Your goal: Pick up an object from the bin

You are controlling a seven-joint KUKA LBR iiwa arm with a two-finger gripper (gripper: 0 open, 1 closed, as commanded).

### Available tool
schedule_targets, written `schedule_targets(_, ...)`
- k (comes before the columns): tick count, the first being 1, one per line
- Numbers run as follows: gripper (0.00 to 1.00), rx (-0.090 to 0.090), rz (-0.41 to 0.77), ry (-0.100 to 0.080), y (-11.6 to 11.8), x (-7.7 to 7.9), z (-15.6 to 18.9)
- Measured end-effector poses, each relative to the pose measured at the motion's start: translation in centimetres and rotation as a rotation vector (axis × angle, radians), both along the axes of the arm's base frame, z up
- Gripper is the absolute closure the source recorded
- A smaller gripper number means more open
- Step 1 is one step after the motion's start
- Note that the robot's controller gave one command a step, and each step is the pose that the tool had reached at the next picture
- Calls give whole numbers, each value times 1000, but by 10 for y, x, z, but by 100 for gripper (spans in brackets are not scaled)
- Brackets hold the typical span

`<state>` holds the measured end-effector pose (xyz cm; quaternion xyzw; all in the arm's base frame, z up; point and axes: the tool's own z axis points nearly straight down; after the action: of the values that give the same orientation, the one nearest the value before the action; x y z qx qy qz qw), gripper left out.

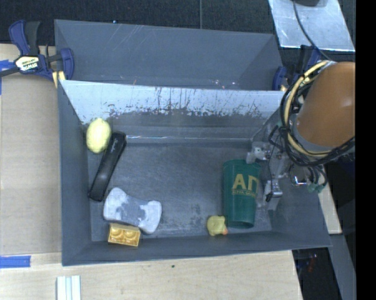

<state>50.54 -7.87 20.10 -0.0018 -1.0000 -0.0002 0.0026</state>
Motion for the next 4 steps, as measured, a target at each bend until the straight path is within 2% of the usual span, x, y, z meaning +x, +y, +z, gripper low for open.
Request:
schedule_targets(1, 0, -1, 3, -9, 0, 2, 5)
schedule_targets(2, 0, -1, 112, -11, 27, -8, -73)
schedule_targets(3, 0, -5, 563, -14, 13, -16, -83)
schedule_targets(4, 0, 1, 606, -7, 8, -17, -96)
